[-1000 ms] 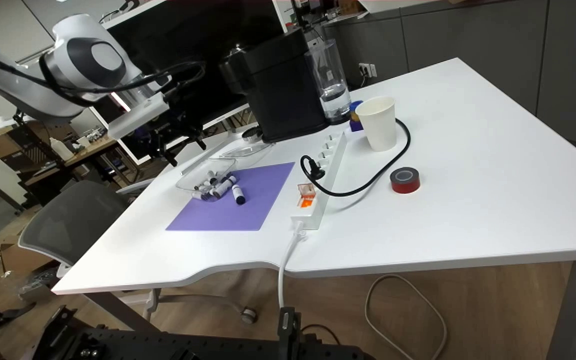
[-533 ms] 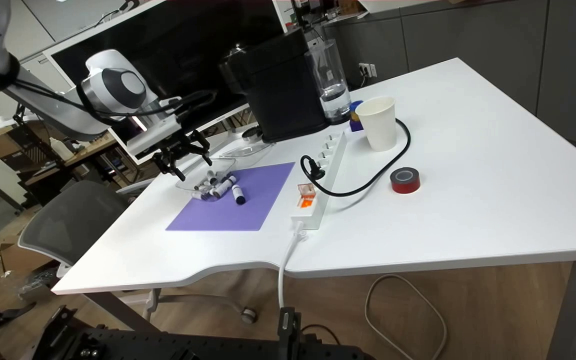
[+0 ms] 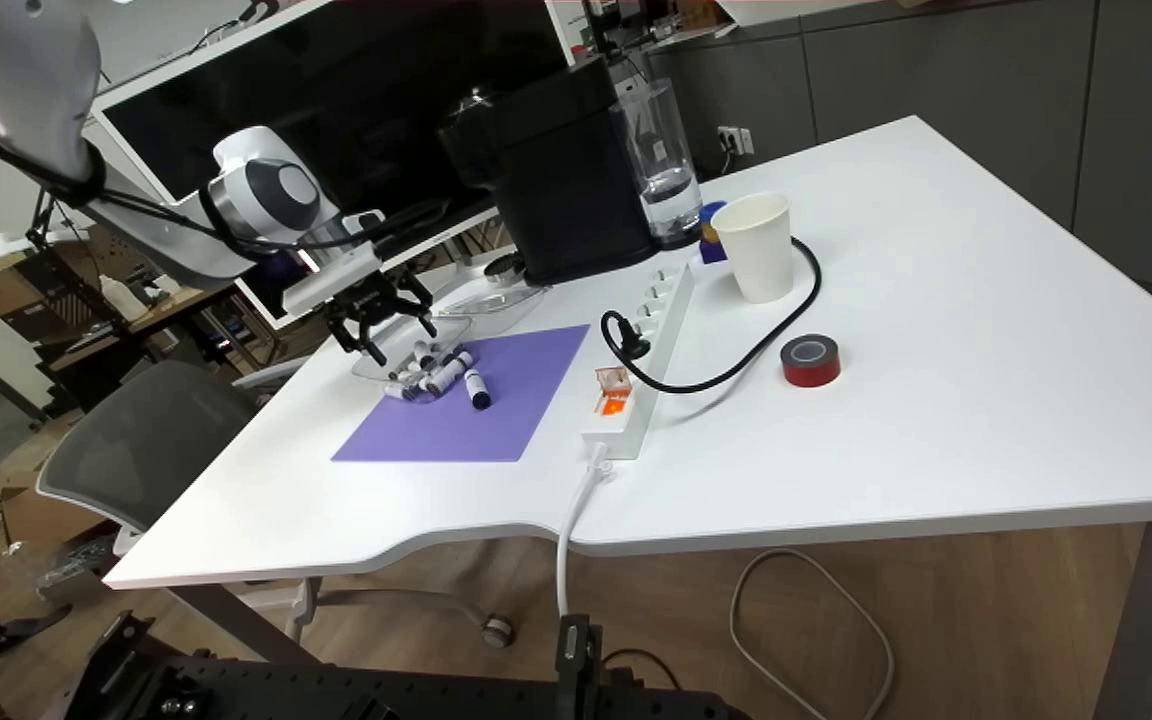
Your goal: Move a bottle from the container to the table
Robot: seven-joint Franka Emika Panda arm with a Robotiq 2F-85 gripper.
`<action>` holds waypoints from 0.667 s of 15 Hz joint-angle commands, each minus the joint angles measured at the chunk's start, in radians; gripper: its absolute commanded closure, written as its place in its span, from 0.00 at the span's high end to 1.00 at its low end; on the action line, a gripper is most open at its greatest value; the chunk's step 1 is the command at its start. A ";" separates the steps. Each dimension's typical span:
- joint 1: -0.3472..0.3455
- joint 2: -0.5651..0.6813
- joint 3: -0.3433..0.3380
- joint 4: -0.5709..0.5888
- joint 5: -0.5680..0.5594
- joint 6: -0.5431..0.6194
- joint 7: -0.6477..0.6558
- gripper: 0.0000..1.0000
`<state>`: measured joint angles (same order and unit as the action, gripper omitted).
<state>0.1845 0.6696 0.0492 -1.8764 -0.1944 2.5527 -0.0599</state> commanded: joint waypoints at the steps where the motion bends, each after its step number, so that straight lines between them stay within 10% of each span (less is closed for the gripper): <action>1: 0.008 0.072 -0.013 0.105 0.003 -0.079 0.024 0.75; 10: -0.008 0.078 -0.002 0.165 0.026 -0.157 0.010 0.19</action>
<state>0.1843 0.7500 0.0482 -1.7423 -0.1741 2.4315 -0.0606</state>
